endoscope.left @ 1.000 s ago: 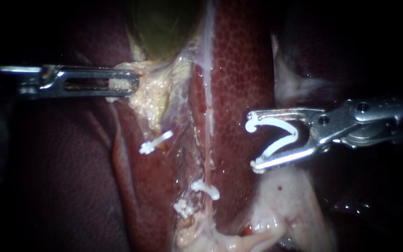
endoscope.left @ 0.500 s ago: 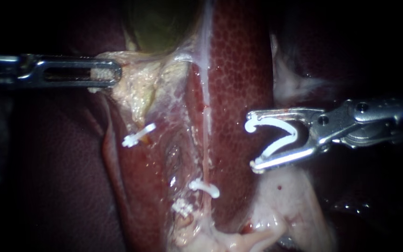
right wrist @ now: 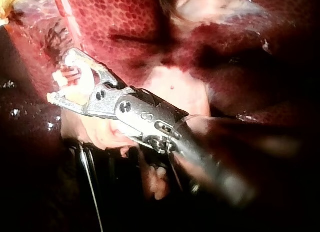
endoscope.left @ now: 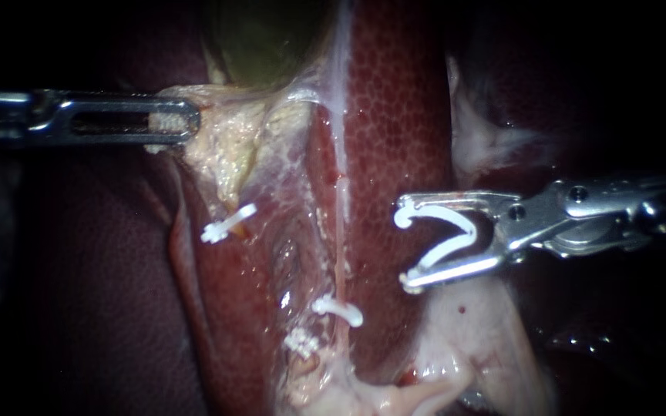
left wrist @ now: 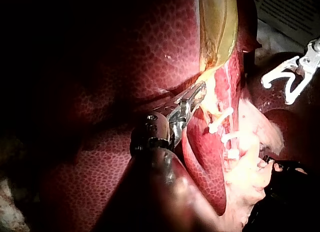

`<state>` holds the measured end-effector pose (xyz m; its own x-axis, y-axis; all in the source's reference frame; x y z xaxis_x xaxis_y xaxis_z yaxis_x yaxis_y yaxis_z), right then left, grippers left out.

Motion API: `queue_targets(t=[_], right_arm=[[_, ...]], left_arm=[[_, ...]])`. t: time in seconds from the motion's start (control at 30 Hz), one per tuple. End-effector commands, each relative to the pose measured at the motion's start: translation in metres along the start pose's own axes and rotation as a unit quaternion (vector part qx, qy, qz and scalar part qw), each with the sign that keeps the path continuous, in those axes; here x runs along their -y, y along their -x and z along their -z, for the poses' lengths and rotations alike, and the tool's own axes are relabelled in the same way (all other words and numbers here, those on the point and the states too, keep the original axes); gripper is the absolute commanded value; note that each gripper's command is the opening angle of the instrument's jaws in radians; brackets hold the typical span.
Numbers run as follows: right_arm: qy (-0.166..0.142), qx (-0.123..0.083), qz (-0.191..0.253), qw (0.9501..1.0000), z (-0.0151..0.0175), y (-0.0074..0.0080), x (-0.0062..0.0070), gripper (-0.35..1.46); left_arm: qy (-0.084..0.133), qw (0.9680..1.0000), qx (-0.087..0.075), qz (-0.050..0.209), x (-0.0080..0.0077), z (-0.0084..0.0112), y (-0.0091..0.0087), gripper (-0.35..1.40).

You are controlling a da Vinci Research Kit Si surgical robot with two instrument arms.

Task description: Clipping second clip right tube

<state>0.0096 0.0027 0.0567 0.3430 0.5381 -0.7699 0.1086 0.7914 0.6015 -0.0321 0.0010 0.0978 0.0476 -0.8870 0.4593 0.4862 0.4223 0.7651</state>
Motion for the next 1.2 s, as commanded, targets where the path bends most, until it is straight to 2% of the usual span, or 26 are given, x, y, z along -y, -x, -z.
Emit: queue_targets(t=[0.03, 0.3, 0.53, 0.87, 1.2], right_arm=[[0.0, 0.005, -0.003, 1.0, -0.0004, 0.0005, -0.0001, 0.6], [-0.002, 0.024, -0.028, 0.9993, -0.0037, 0.0049, -0.0015, 0.6], [0.0, 0.032, -0.045, 0.9985, -0.0052, 0.0076, -0.0025, 0.6], [0.008, 0.046, -0.068, 0.9966, -0.007, 0.0107, -0.004, 0.59], [0.01, 0.052, -0.083, 0.9951, -0.0093, 0.0126, -0.0047, 0.59]], left_arm=[[0.0, 1.0, 0.0, 0.0, 0.0, 0.0, 0.0, -0.35], [0.002, 1.0, 0.001, -0.001, 0.0, -0.0001, -0.0003, -0.35], [0.002, 1.0, 0.001, 0.0, 0.0001, -0.0001, -0.0003, -0.35], [0.003, 1.0, 0.001, 0.0, 0.0002, 0.0, -0.0004, -0.35], [0.003, 1.0, 0.002, 0.0, 0.0003, 0.0, -0.0004, -0.35]])
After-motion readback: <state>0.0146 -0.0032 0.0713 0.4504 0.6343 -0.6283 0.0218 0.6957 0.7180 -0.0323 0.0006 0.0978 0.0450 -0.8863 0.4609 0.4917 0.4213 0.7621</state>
